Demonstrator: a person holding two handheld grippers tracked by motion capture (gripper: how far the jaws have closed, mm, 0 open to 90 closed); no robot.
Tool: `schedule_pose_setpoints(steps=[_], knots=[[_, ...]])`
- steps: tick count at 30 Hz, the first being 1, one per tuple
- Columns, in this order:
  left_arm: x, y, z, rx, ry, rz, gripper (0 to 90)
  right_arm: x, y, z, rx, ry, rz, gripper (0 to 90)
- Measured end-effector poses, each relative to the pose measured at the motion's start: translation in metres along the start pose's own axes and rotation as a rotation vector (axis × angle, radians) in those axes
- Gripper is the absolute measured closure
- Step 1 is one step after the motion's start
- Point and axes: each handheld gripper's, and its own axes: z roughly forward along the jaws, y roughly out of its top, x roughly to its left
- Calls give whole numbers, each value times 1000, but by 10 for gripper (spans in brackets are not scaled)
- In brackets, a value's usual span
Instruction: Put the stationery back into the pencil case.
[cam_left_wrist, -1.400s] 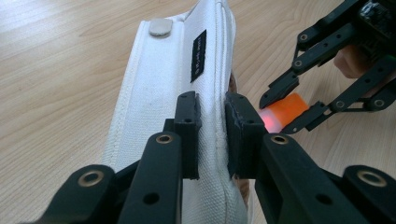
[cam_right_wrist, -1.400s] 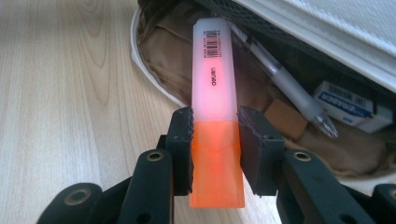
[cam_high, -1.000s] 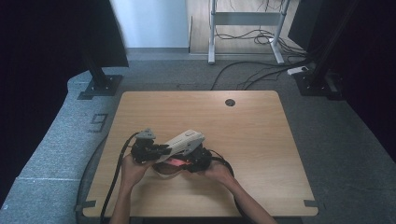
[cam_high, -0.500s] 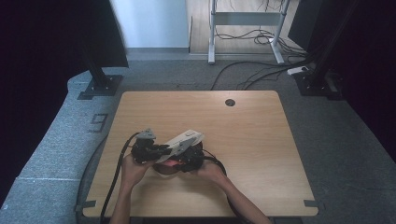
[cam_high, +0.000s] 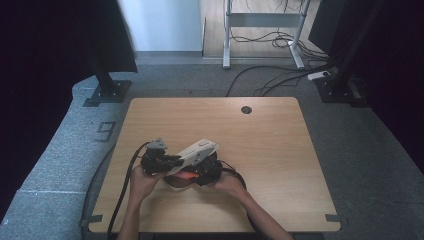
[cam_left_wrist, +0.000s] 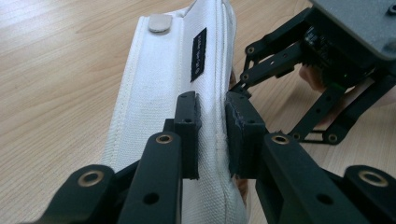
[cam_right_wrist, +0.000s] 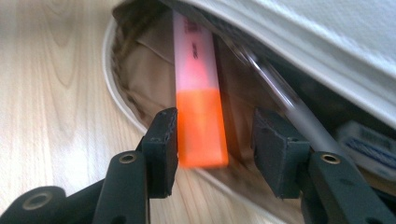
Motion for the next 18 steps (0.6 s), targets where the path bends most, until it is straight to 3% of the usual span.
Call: schedule_pose_setpoints(steps=[8,18], knots=[[0,0,1,2,-3,-1,754,-8,-12,-10,3,-64,34,543],[-1,0,1,5,0,2,752,-8,-16,-10,-17,-76,57,709]])
